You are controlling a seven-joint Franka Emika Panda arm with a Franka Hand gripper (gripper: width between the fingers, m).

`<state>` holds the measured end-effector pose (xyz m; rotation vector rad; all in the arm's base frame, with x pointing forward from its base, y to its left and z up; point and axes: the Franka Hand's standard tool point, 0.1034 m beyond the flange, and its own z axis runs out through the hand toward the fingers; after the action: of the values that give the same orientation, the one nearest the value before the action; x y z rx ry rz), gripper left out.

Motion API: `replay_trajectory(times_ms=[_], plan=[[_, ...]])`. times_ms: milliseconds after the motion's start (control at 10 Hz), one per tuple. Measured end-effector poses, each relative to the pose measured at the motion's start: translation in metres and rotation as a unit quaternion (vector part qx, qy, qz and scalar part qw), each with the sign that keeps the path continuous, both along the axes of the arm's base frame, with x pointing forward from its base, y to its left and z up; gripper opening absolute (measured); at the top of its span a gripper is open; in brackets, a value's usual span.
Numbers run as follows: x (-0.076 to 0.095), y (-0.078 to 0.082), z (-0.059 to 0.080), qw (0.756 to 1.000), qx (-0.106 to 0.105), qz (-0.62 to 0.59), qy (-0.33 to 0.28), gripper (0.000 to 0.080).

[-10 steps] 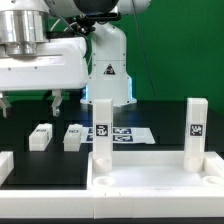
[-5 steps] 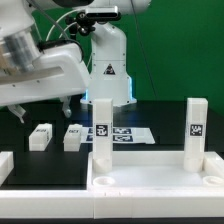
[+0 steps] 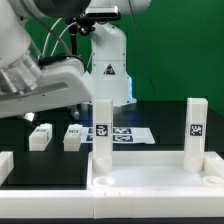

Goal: Assemble desk

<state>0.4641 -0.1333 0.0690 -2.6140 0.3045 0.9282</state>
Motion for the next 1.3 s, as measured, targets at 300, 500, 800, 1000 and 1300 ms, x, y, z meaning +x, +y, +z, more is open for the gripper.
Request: replay_trajectory(times_ms=[300,500,800,1000,1300], plan=[[-0.014,-0.004,-0.008,0.995,0.002,-0.036,0.092,0.0649],[-0.013,-0.005,-0.009,0.996,0.0,-0.034,0.087,0.0649],[-0.02,-0.008,-0.017,0.99,-0.028,-0.068,0.119,0.0649],[-0.025,-0.009,-0.022,0.985,-0.048,-0.091,0.138,0.0649],[-0.029,-0.007,-0.029,0.983,-0.06,-0.1,0.14,0.0649]])
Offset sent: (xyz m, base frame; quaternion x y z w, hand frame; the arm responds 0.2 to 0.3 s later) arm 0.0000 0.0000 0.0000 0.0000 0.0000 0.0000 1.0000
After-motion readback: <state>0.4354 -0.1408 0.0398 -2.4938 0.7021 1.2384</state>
